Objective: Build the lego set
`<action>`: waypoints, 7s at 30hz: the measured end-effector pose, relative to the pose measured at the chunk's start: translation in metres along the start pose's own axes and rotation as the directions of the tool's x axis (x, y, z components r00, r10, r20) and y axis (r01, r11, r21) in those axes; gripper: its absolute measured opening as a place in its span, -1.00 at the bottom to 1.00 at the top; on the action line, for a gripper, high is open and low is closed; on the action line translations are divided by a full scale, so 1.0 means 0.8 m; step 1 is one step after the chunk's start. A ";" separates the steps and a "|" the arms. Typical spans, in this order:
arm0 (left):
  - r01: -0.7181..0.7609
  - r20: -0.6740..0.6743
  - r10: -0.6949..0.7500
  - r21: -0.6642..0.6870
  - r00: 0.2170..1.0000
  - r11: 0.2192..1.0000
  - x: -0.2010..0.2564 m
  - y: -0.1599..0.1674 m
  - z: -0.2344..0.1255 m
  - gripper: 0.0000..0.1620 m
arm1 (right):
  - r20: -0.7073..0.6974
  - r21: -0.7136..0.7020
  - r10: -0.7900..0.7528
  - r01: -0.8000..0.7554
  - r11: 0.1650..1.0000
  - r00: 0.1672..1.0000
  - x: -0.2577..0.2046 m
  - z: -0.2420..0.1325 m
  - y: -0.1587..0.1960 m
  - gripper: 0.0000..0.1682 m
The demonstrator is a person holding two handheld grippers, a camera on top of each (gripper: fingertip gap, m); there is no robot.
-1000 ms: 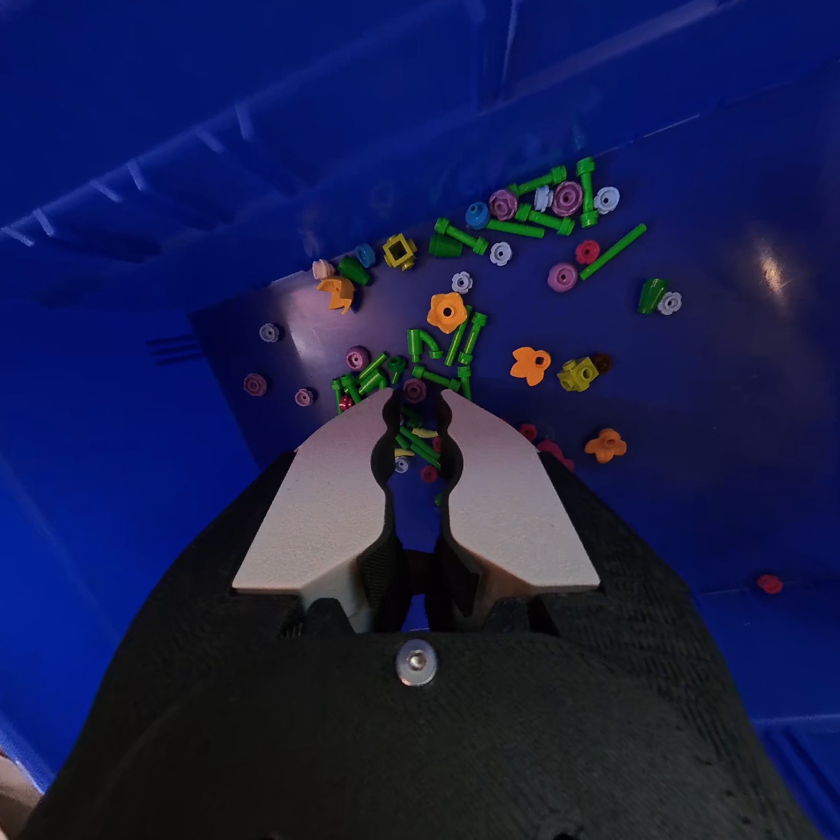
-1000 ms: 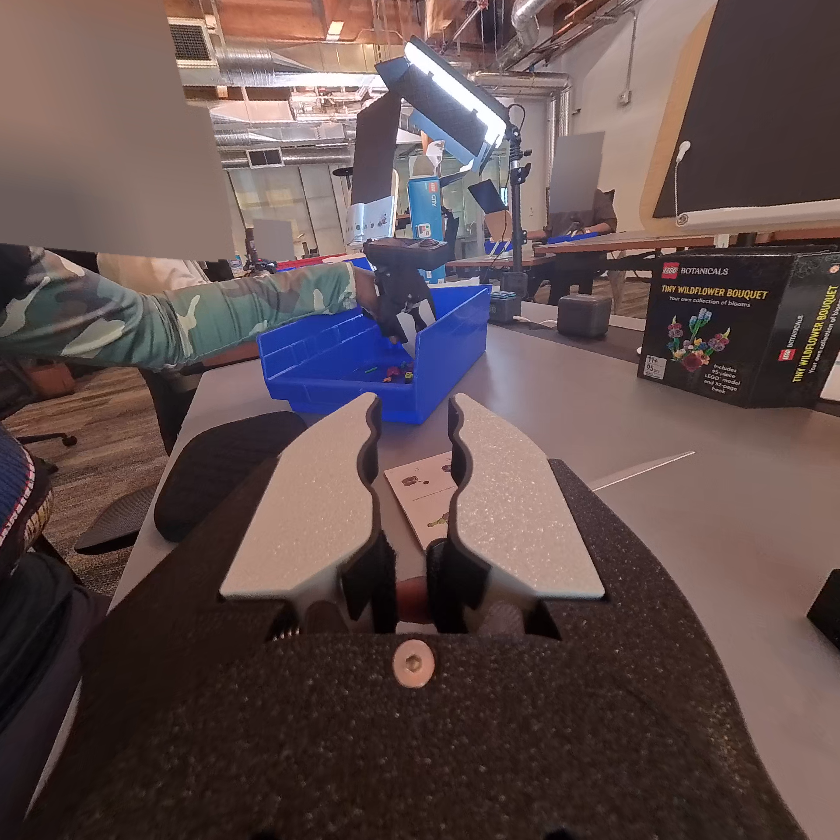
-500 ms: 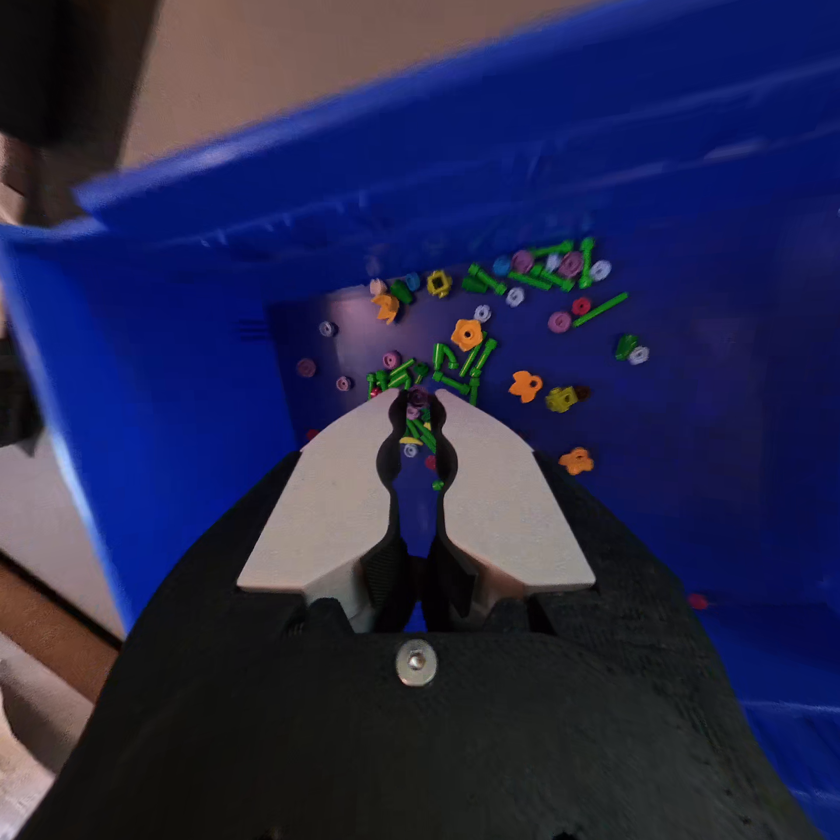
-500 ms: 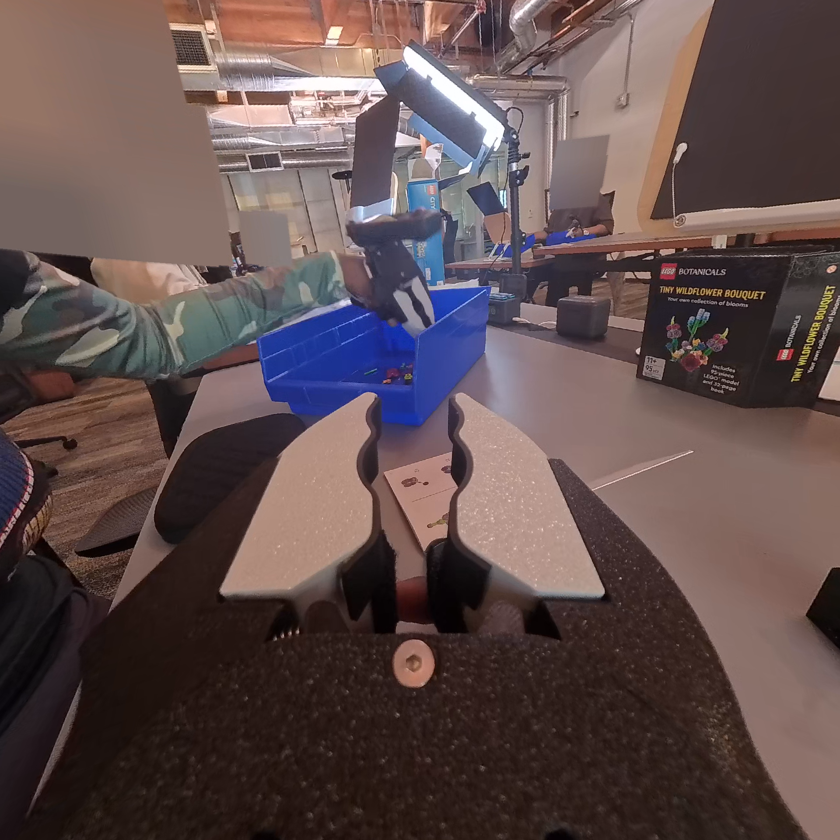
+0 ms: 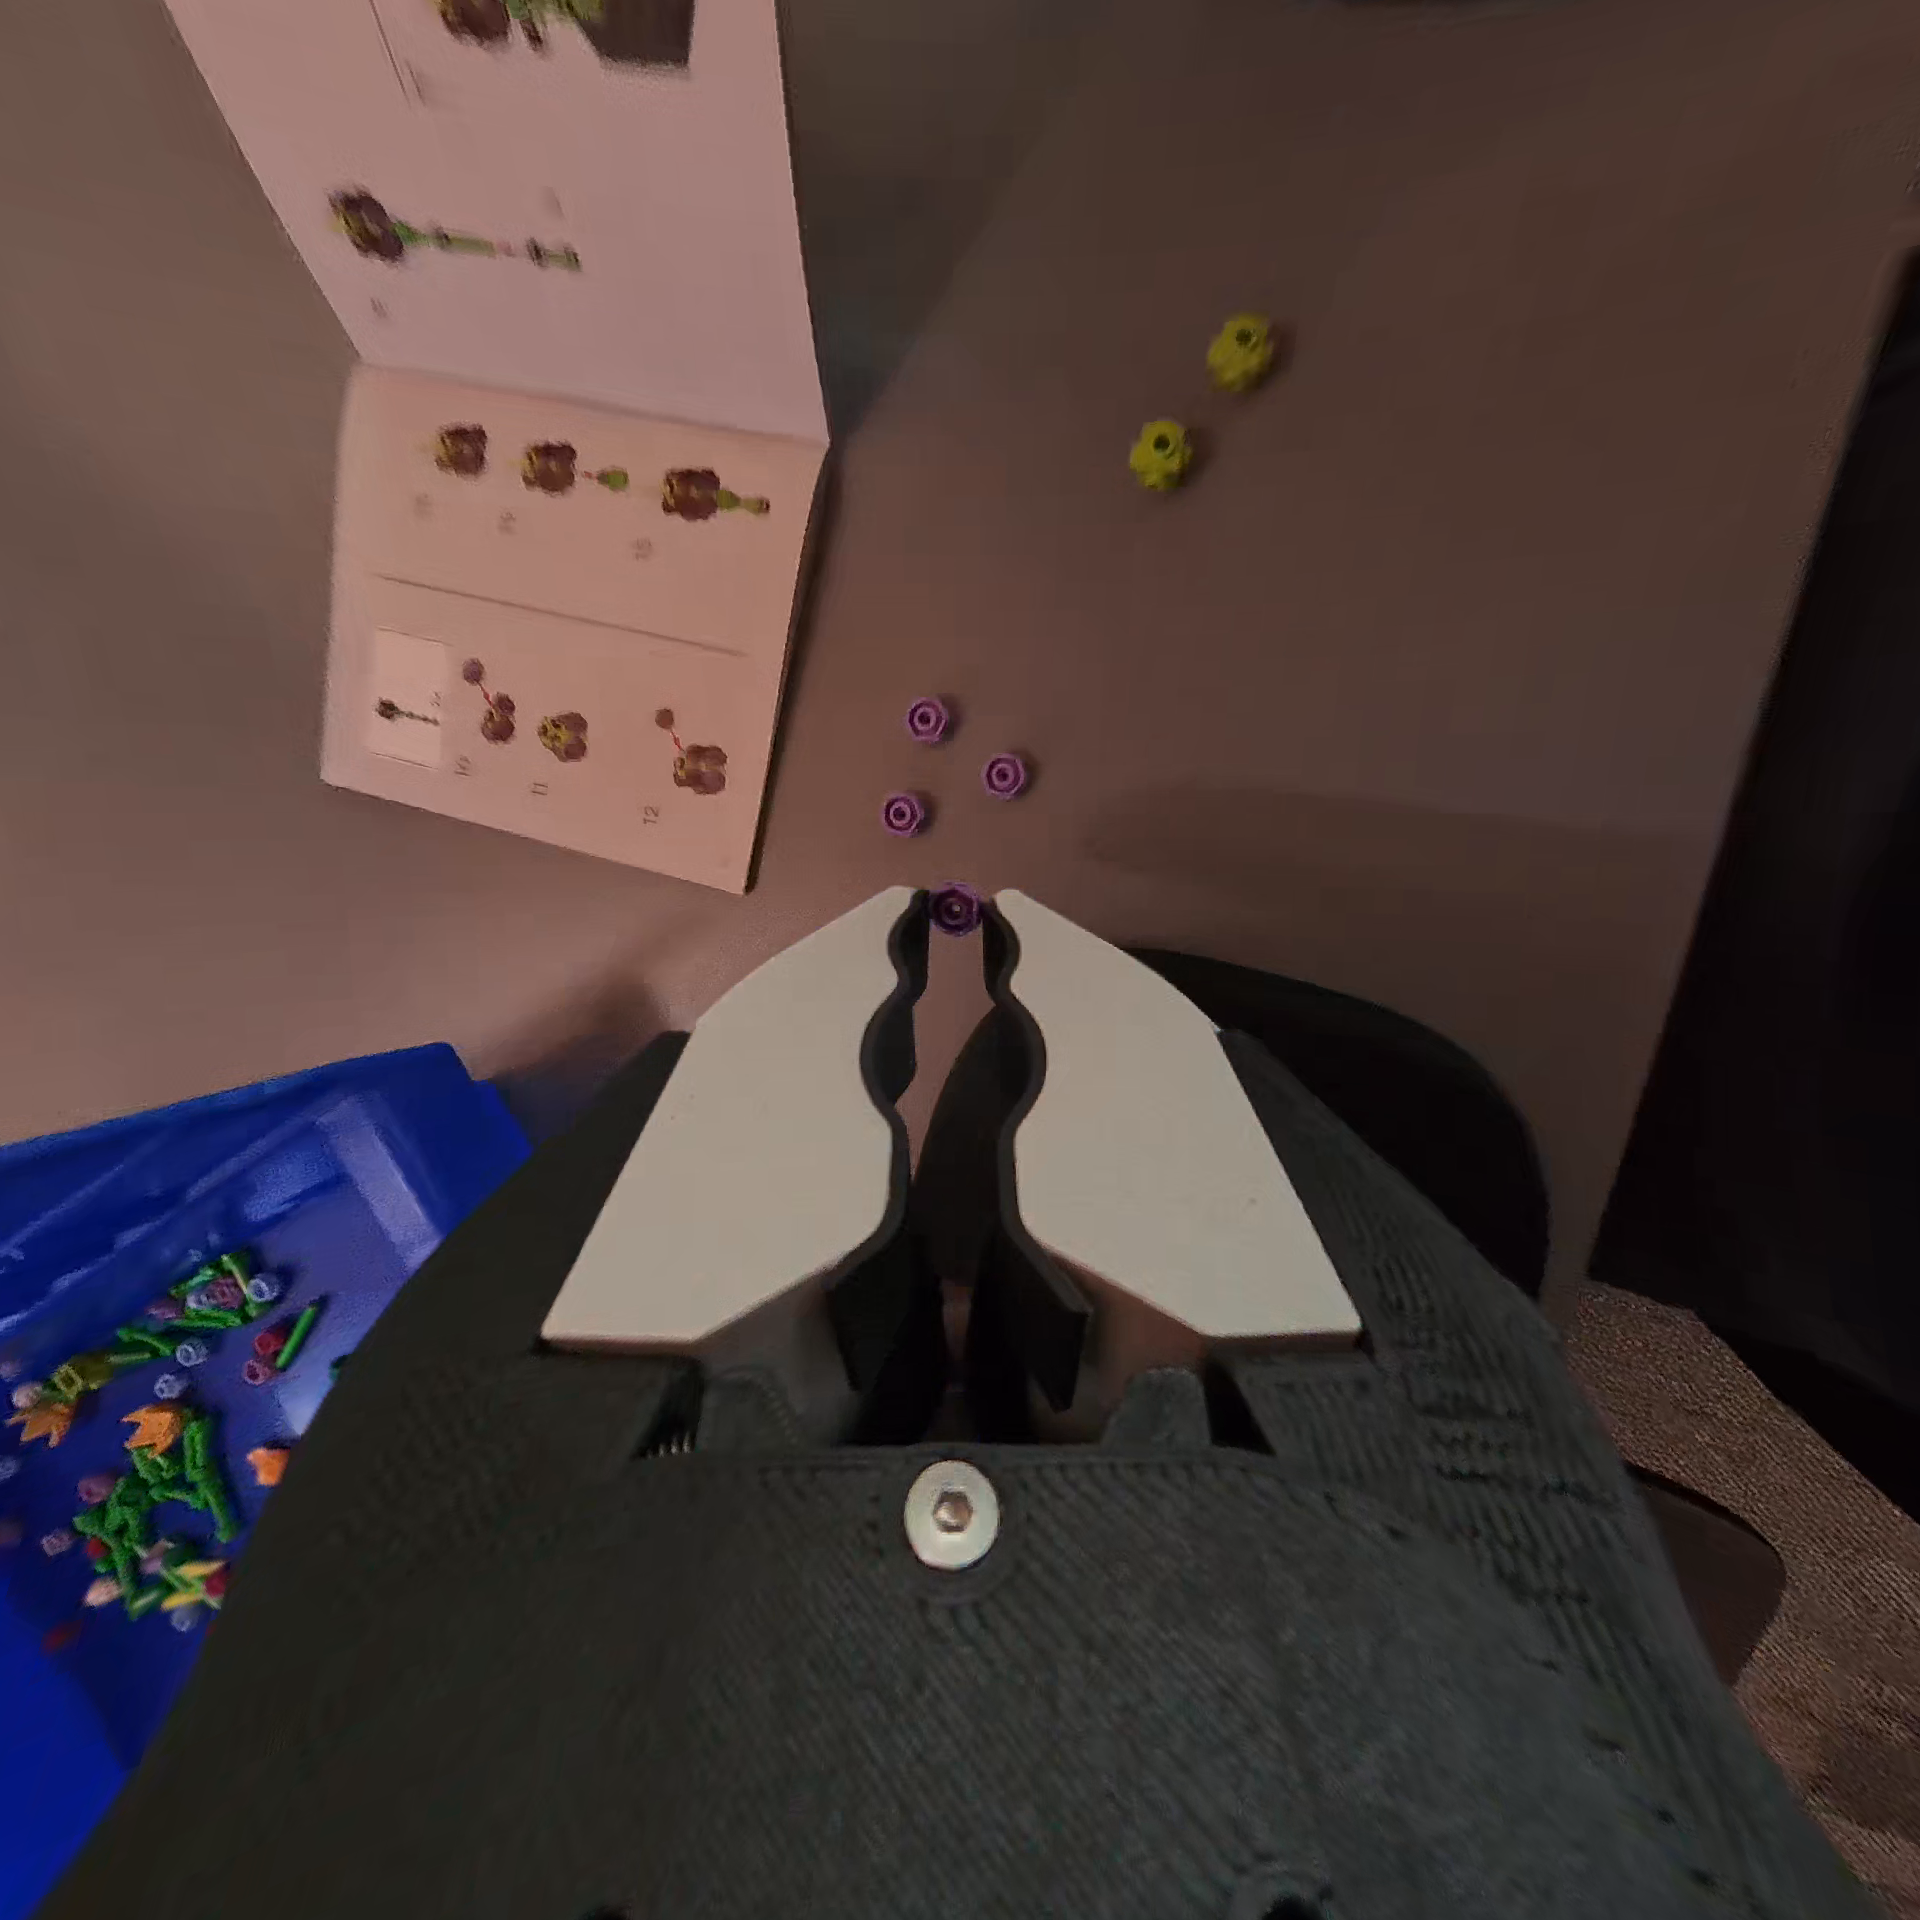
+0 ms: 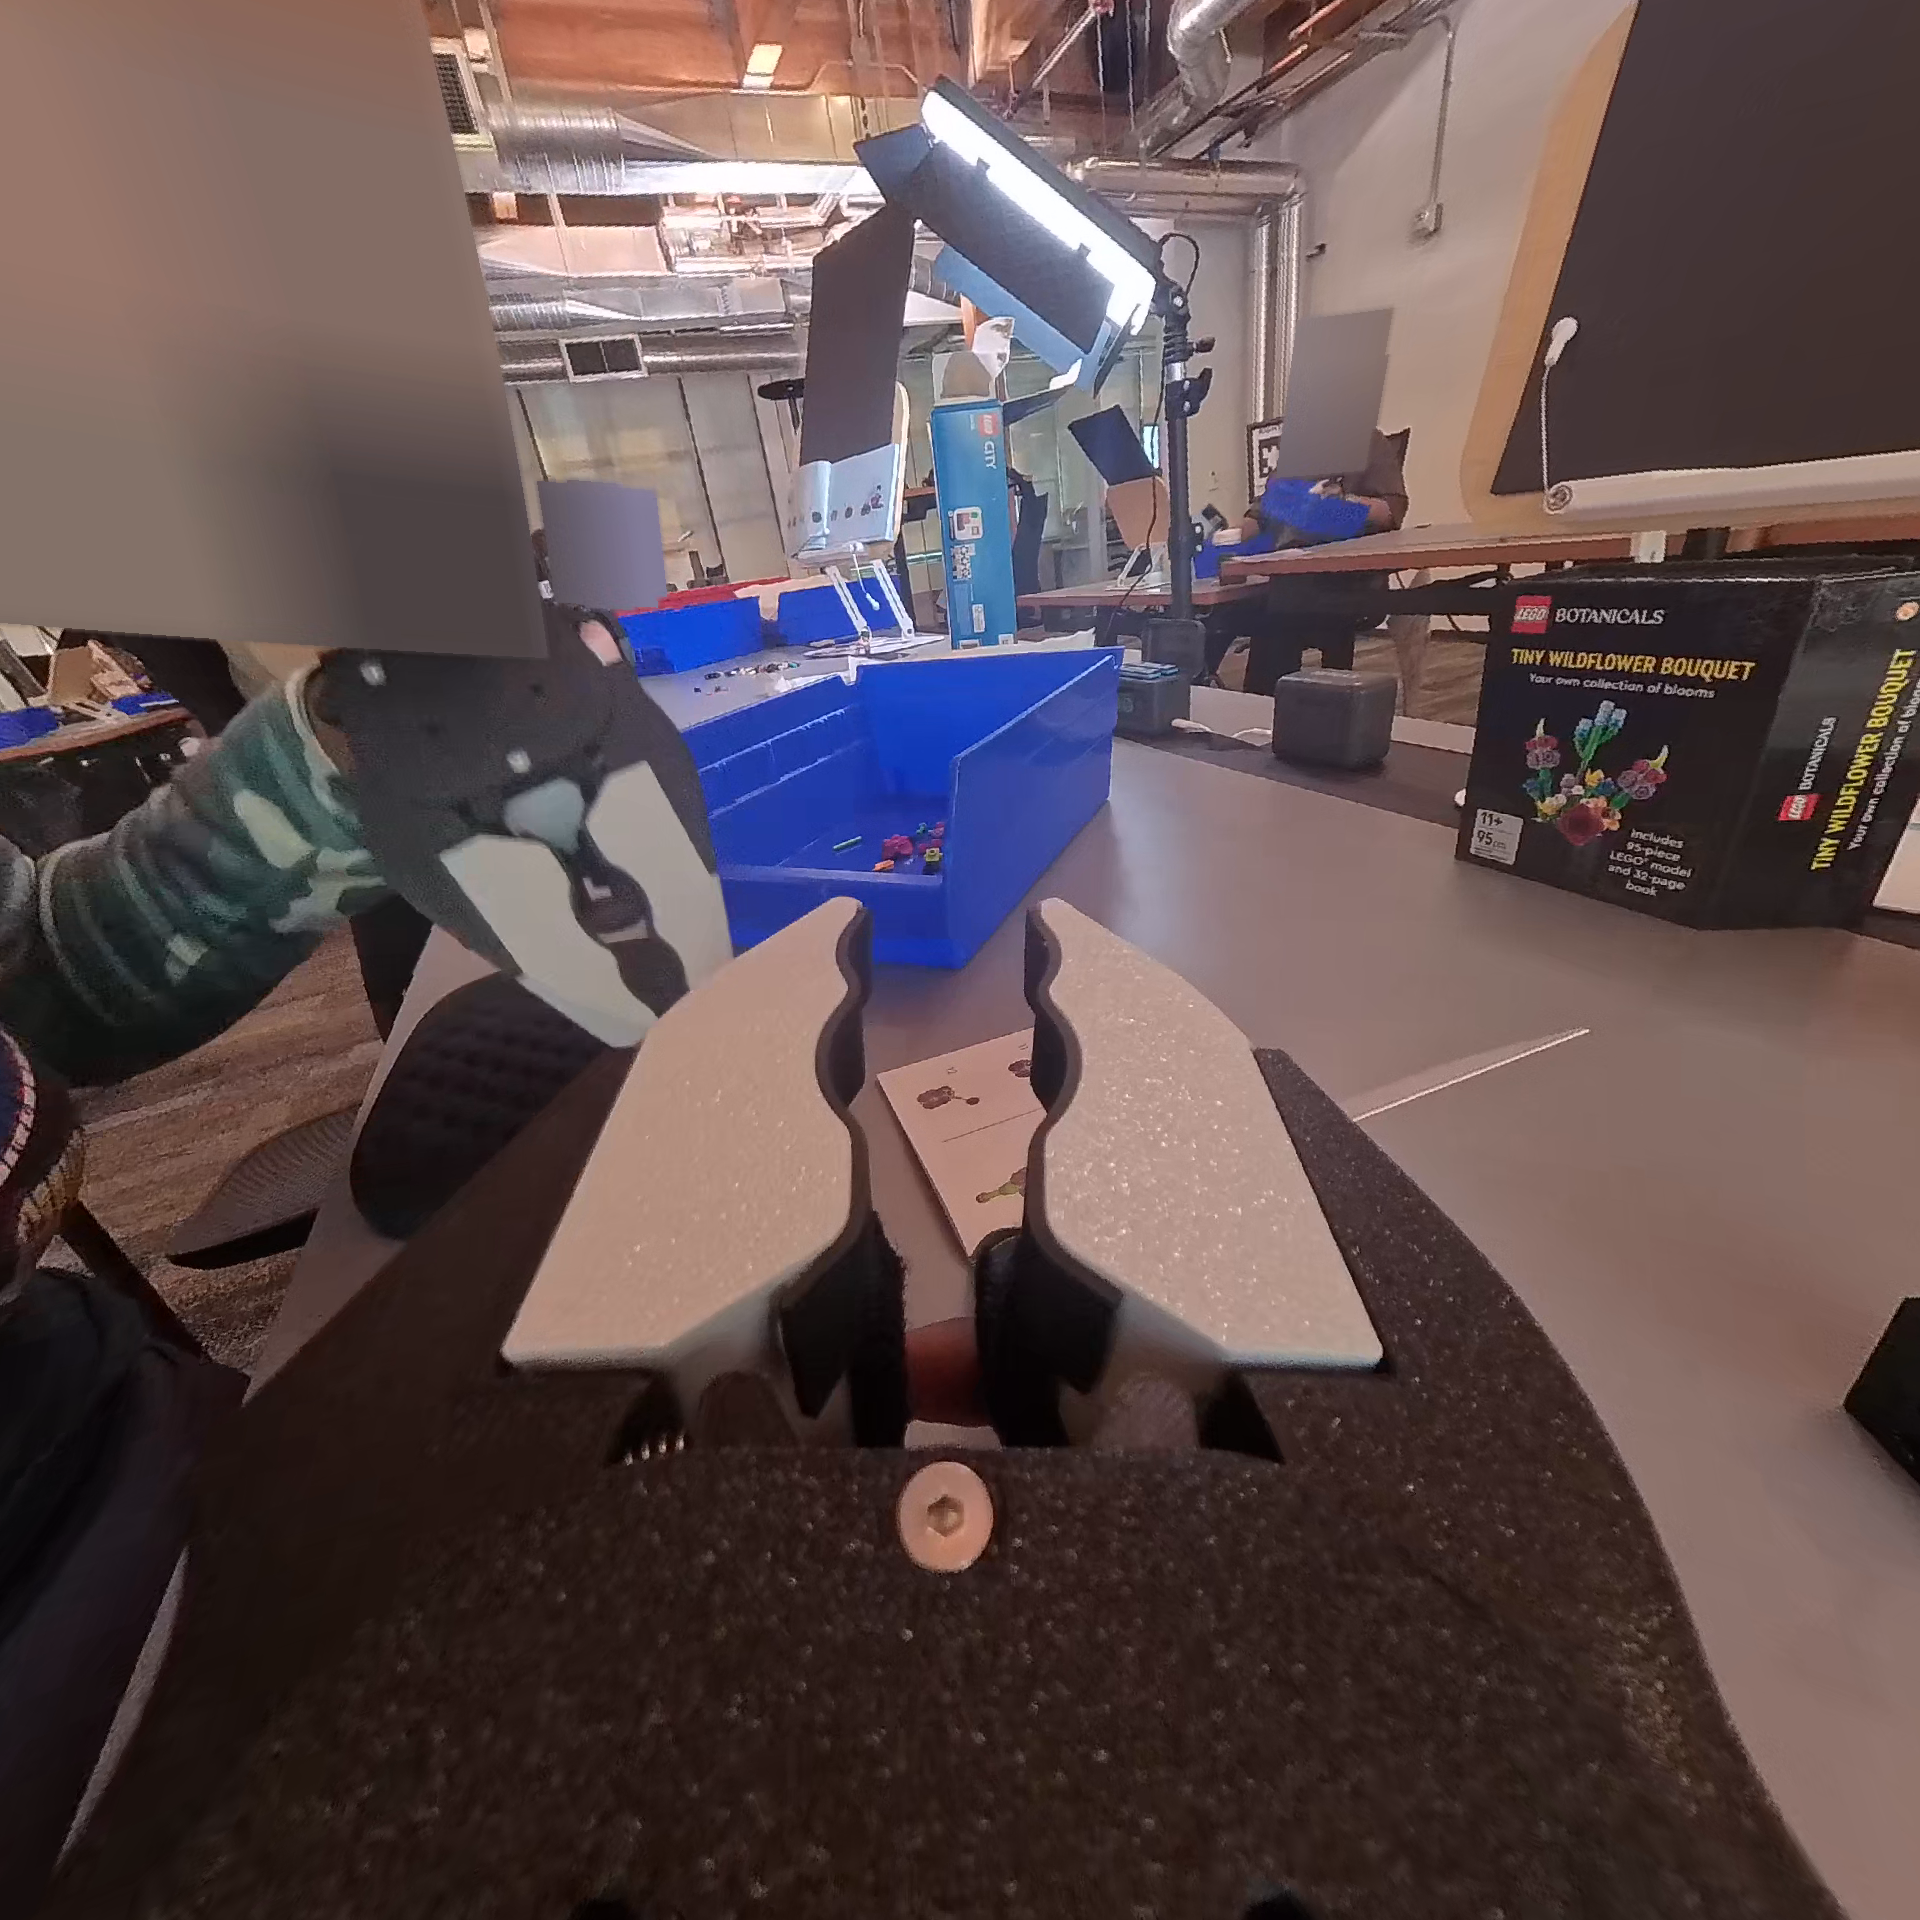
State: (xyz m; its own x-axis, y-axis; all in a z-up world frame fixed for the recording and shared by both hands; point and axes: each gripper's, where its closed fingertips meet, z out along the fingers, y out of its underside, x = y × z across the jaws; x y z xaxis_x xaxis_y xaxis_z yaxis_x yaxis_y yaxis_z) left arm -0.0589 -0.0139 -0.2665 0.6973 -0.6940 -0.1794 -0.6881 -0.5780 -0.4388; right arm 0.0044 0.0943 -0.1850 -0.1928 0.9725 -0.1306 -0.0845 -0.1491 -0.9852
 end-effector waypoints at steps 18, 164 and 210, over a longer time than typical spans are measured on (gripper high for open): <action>0.077 -0.107 -0.085 -0.078 0.991 0.994 0.018 0.013 0.047 -0.69 | -0.004 0.012 0.004 -0.003 1.000 1.000 0.001 -0.002 -0.002 -0.67; 0.060 -0.131 -0.018 0.322 0.991 0.945 0.074 -0.050 0.052 -0.66 | -0.047 0.110 0.187 -0.181 0.977 0.981 0.032 -0.014 -0.012 -0.63; 0.115 0.103 -0.200 0.538 0.974 0.835 -0.035 -0.008 -0.104 -0.65 | -0.085 0.085 0.178 -0.171 0.982 0.980 0.035 -0.011 -0.007 -0.66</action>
State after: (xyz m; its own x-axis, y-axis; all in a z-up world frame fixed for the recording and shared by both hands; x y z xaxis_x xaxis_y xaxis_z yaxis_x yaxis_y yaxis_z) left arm -0.0905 -0.0267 -0.1854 0.8380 -0.5159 -0.1779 -0.3868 -0.3315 -0.8605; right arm 0.0081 0.1243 -0.1839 -0.1210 0.9421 -0.3129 -0.1334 -0.3278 -0.9353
